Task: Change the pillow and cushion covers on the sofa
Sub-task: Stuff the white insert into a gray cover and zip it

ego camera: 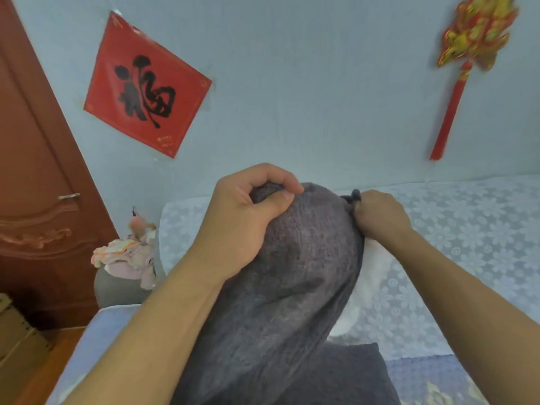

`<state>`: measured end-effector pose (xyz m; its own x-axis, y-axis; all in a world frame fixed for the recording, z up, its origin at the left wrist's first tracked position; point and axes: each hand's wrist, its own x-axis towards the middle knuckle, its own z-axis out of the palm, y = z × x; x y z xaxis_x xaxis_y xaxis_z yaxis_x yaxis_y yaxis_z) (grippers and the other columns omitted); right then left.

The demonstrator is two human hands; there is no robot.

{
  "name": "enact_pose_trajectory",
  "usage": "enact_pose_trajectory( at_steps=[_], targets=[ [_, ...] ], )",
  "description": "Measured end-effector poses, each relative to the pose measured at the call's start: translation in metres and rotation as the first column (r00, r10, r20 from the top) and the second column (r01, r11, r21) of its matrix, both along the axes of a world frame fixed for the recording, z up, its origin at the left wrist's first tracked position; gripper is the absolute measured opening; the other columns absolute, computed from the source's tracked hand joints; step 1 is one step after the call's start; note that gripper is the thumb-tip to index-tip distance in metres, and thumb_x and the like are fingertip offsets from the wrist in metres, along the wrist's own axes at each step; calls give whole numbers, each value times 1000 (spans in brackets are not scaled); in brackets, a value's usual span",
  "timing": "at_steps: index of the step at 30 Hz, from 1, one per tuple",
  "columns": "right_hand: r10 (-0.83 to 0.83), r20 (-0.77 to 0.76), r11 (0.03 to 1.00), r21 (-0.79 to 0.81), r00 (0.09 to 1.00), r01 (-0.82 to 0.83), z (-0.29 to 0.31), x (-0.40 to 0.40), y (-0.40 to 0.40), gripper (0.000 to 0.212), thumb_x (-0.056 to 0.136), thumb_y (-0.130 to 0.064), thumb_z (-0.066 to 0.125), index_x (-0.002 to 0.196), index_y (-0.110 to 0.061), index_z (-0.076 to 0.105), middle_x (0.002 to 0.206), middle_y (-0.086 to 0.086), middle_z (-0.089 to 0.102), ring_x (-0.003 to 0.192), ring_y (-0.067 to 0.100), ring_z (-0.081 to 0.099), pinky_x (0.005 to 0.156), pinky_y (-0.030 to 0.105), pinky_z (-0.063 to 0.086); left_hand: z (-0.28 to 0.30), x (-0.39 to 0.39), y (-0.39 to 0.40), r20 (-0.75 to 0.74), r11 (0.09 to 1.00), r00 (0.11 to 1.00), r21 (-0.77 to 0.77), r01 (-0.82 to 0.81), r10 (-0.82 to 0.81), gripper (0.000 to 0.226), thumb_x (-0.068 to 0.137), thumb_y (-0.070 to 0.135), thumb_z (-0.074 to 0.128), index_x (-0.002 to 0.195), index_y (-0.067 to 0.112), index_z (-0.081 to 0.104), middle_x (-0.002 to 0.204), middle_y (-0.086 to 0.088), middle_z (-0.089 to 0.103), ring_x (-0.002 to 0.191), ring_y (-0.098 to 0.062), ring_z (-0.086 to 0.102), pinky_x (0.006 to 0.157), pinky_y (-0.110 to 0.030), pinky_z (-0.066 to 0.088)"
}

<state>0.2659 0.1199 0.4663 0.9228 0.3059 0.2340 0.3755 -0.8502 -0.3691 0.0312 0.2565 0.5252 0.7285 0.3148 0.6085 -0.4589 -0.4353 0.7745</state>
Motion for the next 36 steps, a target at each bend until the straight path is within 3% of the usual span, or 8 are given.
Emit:
enact_pose_trajectory(
  at_steps=[6, 12, 15, 17, 23, 27, 31, 36],
  targets=[
    [-64, -165, 951, 290, 984, 111, -5, 36, -23, 32, 103, -24, 49, 105, 4, 67, 110, 25, 67, 102, 39, 62, 77, 35, 43, -32, 16, 8, -96, 991, 991, -84, -103, 95, 35, 89, -6, 68, 76, 26, 74, 80, 16, 71, 80, 0, 64, 74, -15, 48],
    [343, -515, 736, 667, 786, 116, -14, 9, -56, 29, 100, -21, 58, 100, 6, 66, 75, 12, 49, 54, 15, 41, 45, 24, 29, -54, 19, 62, -232, 919, 890, 104, -380, 393, 33, 96, 3, 63, 110, 32, 69, 104, 12, 68, 89, 6, 60, 77, -9, 44],
    [429, -568, 749, 658, 702, 75, -26, -19, -50, 20, 102, -18, 56, 92, -4, 66, 67, 7, 45, 46, 9, 36, 40, 18, 29, -78, 21, 71, -289, 643, 621, 602, -474, 729, 36, 97, 9, 59, 127, 28, 65, 124, -6, 55, 114, -19, 44, 95, -29, 35],
    [477, -569, 718, 692, 669, 77, -29, -32, -37, 18, 103, -16, 54, 97, -4, 67, 73, 6, 47, 47, 8, 36, 42, 16, 31, -90, 23, 55, -135, 468, 585, 750, -468, 800, 41, 92, 7, 60, 130, 24, 65, 135, -13, 46, 129, -31, 33, 107, -43, 27],
    [508, -401, 714, 691, 762, -112, -22, -53, -2, 20, 100, -16, 55, 85, -7, 64, 70, 7, 61, 57, 12, 55, 57, 26, 46, -112, 27, -11, -93, 398, 753, 887, -234, 651, 51, 98, 63, 40, 130, 29, 61, 133, 1, 54, 128, -22, 44, 118, -48, 23],
    [407, 149, 837, 335, 901, -433, -25, -34, -17, 25, 95, -35, 65, 118, -27, 67, 134, -3, 56, 118, 5, 51, 102, 17, 33, -128, 18, 13, -108, 398, 767, 894, -203, 633, 57, 97, 66, 39, 134, 27, 58, 134, 1, 55, 124, -22, 48, 112, -44, 33],
    [689, -446, 721, 344, 571, -602, -45, -25, -35, 69, 84, -49, 74, 142, -59, 37, 148, -33, 32, 135, -4, 37, 116, 34, 34, -142, 3, 42, -96, 380, 720, 892, -245, 687, 43, 100, 55, 46, 128, 27, 63, 132, 0, 57, 122, -23, 49, 109, -44, 35],
    [735, -251, 657, 491, 630, -572, -80, -74, 4, 41, 85, -37, 77, 121, -44, 61, 106, -22, 67, 90, 0, 64, 76, 23, 54, -147, 2, 35, -161, 523, 543, 586, -620, 824, 31, 88, 12, 66, 118, 21, 67, 125, 3, 52, 116, -28, 47, 96, -28, 34]
  ],
)
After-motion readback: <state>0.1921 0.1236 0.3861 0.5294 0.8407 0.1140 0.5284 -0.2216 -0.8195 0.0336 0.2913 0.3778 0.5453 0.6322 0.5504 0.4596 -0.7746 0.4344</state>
